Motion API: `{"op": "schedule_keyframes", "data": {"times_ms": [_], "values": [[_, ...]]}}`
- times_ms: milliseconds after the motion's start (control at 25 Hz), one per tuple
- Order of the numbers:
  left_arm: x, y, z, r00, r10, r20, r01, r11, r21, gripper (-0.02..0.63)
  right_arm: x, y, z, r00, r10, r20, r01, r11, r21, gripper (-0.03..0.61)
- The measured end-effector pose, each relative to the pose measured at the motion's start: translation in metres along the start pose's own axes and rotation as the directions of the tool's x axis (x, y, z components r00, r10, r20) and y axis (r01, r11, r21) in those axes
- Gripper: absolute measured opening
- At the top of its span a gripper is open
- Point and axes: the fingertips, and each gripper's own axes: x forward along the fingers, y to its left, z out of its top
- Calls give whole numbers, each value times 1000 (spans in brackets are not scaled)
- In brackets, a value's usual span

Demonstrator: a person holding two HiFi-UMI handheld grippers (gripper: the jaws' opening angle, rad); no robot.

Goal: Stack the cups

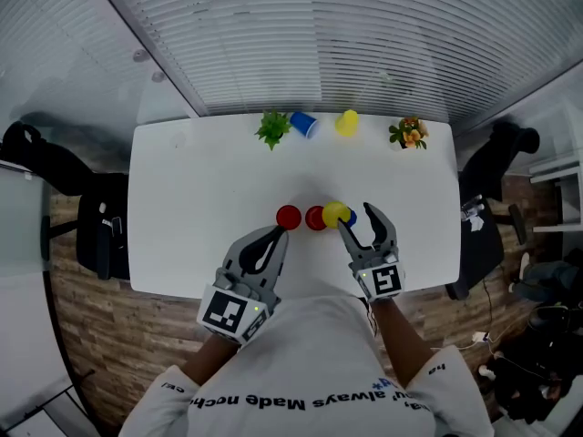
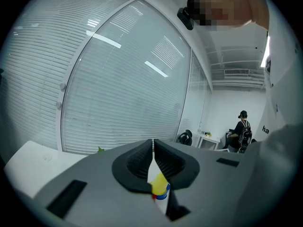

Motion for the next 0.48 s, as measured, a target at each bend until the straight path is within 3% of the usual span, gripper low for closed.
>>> {"op": "schedule_keyframes", "data": {"times_ms": [160,480], "values": [[1,4,0,1000,2,5,-2,1000,-6,29,3,-35,27,1000,-9,-15,9,999,35,256],[1,13,1,1000,16,2,-16,1000,-14,29,53,-99,24,990,39,-133,-50,995,-83,256]]}}
